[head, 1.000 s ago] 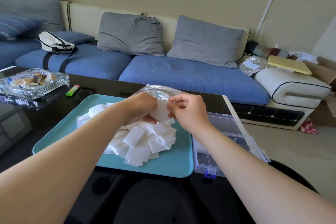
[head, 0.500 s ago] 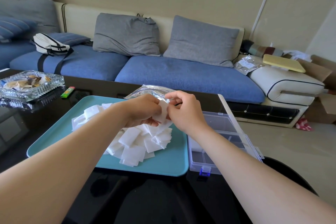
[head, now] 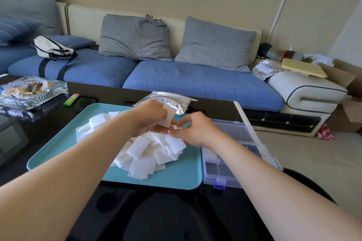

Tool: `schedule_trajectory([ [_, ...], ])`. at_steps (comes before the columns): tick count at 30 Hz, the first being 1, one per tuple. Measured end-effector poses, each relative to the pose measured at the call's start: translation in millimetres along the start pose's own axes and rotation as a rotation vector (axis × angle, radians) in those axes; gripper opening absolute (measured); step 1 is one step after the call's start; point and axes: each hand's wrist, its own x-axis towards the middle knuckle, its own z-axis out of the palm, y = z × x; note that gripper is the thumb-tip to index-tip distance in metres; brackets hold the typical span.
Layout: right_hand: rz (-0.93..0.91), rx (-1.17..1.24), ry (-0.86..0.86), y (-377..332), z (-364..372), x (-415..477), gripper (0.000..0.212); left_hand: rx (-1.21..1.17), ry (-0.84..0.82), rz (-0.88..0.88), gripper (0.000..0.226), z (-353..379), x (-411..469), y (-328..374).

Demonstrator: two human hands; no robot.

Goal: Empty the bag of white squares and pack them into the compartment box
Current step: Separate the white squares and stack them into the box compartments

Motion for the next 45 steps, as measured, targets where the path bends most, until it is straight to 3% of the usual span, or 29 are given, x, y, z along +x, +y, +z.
schedule_trajectory([
  [3, 0.008, -0.068, -0.085, 0.4, 6.1, -4.4, 0.044, 0.017, -0.021, -0.010, 0.038, -1.4, -0.8, -2.2],
  [7, -0.001, -0.113, -0.040, -1.6, 11.7, -1.1, 0.014, 0.037, -0.034, 0.003, 0.033, -1.4, -0.5, -2.8],
  [8, 0.012, -0.084, -0.027, -2.6, 10.8, -0.6, 0.019, 0.036, -0.027, 0.001, 0.034, -1.3, 0.8, -3.6],
  [11, 0.007, 0.094, -0.014, -6.2, 5.3, -1.0, 0.037, 0.014, -0.016, -0.013, 0.037, -2.3, 5.3, -7.1],
  [14, -0.051, 0.405, 0.041, -13.7, 0.0, -3.2, 0.007, -0.055, -0.106, -0.029, 0.044, -3.1, 3.4, -6.1],
  [17, -0.099, 0.501, 0.123, -15.3, -0.9, -5.8, 0.008, -0.073, -0.234, -0.003, 0.052, 1.4, -5.0, -0.2],
  [24, -0.214, 0.229, 0.389, -7.3, 3.5, -2.0, 0.016, -0.037, -0.263, -0.005, 0.043, 8.9, -6.0, 0.3],
  [31, -0.242, 0.094, 0.469, -2.3, 4.2, -1.3, 0.023, 0.004, -0.260, 0.016, 0.039, 11.1, -4.3, -0.6],
  [34, -0.343, -0.042, 0.411, -3.3, 7.4, -2.7, 0.041, -0.006, -0.245, 0.041, 0.037, 12.9, -2.4, -0.6],
  [37, -0.394, -0.187, 0.348, -6.4, 12.1, -5.9, 0.042, -0.034, -0.231, 0.048, 0.032, 14.4, -3.4, 1.8],
  [41, -0.355, -0.267, 0.392, -9.7, 11.7, -8.5, 0.027, 0.028, -0.256, 0.057, 0.023, 16.1, -7.0, 2.8],
  [45, -0.323, -0.295, 0.397, -8.7, 6.0, -11.6, 0.030, 0.017, -0.236, 0.064, 0.024, 16.9, -5.4, 1.5],
])
